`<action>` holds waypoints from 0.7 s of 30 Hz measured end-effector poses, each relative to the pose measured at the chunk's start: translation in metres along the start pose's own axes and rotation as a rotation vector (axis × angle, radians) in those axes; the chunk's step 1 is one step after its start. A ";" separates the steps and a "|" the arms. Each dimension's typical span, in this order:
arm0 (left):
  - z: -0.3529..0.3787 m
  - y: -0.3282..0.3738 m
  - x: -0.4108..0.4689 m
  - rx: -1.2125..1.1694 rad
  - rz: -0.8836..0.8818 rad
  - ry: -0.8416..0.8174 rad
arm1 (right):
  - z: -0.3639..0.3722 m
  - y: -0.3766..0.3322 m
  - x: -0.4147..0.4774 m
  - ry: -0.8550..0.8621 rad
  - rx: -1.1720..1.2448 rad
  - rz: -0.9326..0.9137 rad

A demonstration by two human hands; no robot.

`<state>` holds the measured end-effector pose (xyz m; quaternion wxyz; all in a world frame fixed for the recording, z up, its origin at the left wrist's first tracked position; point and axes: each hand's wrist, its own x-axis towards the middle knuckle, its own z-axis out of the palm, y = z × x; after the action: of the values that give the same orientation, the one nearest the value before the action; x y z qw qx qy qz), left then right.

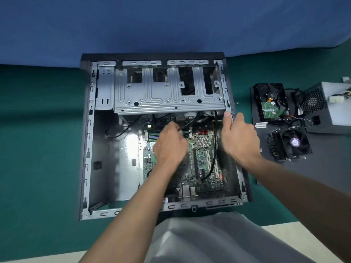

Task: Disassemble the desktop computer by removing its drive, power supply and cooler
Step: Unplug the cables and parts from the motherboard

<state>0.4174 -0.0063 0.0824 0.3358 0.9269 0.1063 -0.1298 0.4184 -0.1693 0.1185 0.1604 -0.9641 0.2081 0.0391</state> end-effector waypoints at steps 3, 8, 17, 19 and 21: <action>-0.023 -0.024 -0.003 0.144 -0.109 0.071 | 0.000 -0.001 0.000 -0.006 0.021 0.000; -0.041 -0.036 -0.005 0.289 -0.151 -0.040 | -0.001 -0.001 -0.002 -0.008 0.025 0.001; 0.002 0.038 0.002 0.060 0.375 -0.089 | 0.000 -0.002 -0.002 -0.003 0.012 0.011; 0.010 0.043 0.011 0.060 0.353 -0.116 | -0.001 -0.002 -0.003 -0.004 0.013 0.006; 0.017 0.041 0.023 0.117 0.278 -0.143 | -0.001 -0.002 -0.002 -0.017 0.010 -0.005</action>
<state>0.4478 -0.0455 0.0871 0.3028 0.9389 -0.0548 -0.1539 0.4174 -0.1670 0.1203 0.1670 -0.9634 0.2045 0.0457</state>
